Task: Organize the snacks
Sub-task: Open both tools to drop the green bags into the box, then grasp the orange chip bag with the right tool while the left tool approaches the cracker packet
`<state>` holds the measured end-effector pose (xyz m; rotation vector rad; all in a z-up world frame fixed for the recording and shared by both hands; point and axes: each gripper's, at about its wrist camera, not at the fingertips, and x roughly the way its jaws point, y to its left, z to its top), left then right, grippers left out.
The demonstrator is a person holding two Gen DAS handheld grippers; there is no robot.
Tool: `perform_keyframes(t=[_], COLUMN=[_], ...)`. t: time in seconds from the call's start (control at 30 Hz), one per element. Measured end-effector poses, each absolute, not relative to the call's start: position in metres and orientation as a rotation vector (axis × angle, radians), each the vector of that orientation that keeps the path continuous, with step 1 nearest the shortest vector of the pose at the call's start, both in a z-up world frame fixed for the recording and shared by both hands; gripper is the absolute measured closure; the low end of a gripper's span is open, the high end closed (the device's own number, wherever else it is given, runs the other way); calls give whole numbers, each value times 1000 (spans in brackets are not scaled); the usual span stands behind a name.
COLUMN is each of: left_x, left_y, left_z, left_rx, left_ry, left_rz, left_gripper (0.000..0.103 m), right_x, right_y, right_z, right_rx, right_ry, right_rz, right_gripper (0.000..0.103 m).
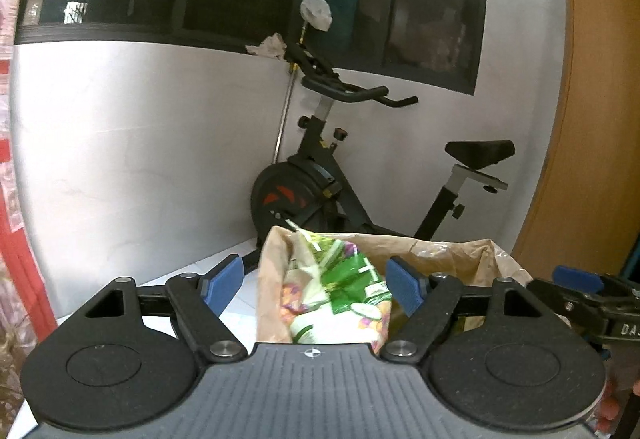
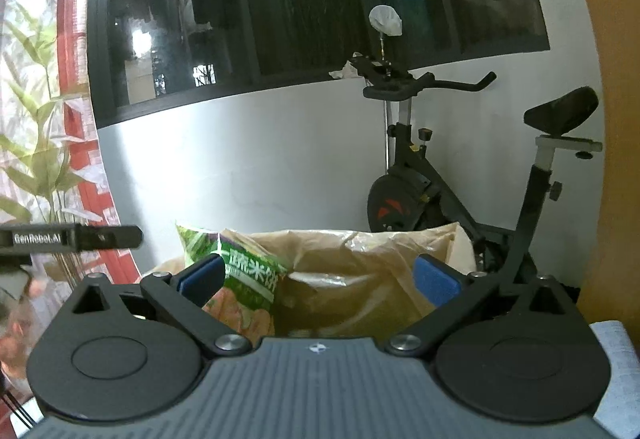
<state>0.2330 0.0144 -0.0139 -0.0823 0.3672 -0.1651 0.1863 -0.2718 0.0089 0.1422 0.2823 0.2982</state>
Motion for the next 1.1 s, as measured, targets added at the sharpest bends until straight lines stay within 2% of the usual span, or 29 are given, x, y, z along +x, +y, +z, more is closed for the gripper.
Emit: perform_keyframes(t=[0.13,0.23,0.3,0.4,0.7,1.1], left_x=[219,211,209,209,189,169], left_y=[20,24,25,28,22,38], left_z=[-14,-15,-14,-11,-26,-86], left_rx=[-84,-85,-83,-106,-77,-130], left_ry=[371,377,380,382,388,512], left_rz=[-159,-158,-158,-162,-169,-125], left_gripper=[24,29,40,46,45,44], right_x=[170,158,151,143,120,87], right_y=[-277,-282,-283,-285,-301,-336], right_z=[6,3,0,-2,-19,-81], right_rx=[162,178,182,183,171,123], right_ry=[288,292,296,299,316,480], right_rz=[281,269,265,257,204,49], right_gripper=[1,1,1,1,1,1])
